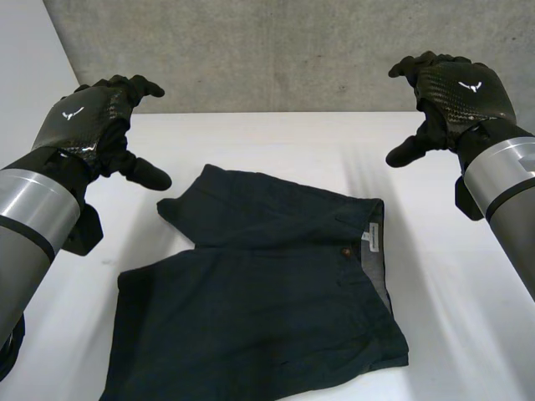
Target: Fold the shorts.
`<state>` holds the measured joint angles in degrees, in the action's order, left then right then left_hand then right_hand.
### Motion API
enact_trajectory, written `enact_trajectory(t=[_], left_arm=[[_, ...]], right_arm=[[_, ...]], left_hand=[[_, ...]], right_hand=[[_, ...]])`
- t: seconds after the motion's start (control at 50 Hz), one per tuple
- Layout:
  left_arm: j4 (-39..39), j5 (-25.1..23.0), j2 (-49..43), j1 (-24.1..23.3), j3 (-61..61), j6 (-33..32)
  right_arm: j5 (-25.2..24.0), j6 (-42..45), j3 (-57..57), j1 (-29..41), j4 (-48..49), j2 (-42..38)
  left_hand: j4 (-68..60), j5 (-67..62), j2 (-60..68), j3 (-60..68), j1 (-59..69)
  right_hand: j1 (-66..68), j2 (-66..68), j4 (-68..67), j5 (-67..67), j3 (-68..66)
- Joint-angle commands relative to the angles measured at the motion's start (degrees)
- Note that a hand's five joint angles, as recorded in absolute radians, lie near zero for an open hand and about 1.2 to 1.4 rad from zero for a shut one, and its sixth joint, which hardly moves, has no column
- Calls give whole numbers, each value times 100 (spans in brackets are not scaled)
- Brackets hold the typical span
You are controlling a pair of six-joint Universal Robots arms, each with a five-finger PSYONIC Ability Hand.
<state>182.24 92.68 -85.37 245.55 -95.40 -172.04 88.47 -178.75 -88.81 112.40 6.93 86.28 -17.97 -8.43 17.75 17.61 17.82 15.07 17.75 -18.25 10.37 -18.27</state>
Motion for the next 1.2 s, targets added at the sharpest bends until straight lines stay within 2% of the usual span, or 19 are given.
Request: enact_trajectory(t=[0.02,0.58,0.62,0.68,0.76,0.82,0.9,0.98,1.1,1.2], left_arm=[[14,13,20,2,-49,22],[22,4,38,-7,-93,22],[22,4,38,-7,-93,22],[22,4,38,-7,-93,22],[22,4,38,-7,-93,22],[22,4,46,2,-93,22],[22,4,55,2,-93,22],[22,4,46,-7,-93,22],[22,4,11,-7,-93,22],[14,4,-24,-7,-119,22]], right_arm=[[-163,148,-5,1,-16,-50],[-172,209,-5,1,-7,-68],[-181,209,-5,1,1,-68],[-207,218,30,1,-42,-68],[-479,411,170,-16,-516,-68],[-883,832,407,-17,-1280,-112],[-1471,1779,479,-8,-2517,-497],[-1692,2494,180,1,-3109,-788],[-1947,2802,-760,-8,-2716,-841],[-2105,2864,-1813,-87,-1654,-850]], left_hand=[[797,843,-775,-761,-782],[797,843,-775,-761,-782],[797,843,-775,-761,-782],[797,843,-775,-761,-782],[797,843,-775,-761,-782],[797,843,-775,-761,-782],[797,843,-775,-761,-782],[797,843,-775,-761,-782],[797,843,-775,-761,-782],[797,843,-775,-761,-782]], right_hand=[[-507,-775,825,-1037,827],[-507,-775,825,-1037,827],[173,-96,146,-358,147],[-227,-495,546,-758,547],[-507,-775,825,-1037,827],[-507,-775,825,-1037,827],[-381,-649,700,-912,701],[224,-44,95,-307,96],[1453,1184,-1134,922,-1133],[2310,2041,-1991,1779,-1990]])
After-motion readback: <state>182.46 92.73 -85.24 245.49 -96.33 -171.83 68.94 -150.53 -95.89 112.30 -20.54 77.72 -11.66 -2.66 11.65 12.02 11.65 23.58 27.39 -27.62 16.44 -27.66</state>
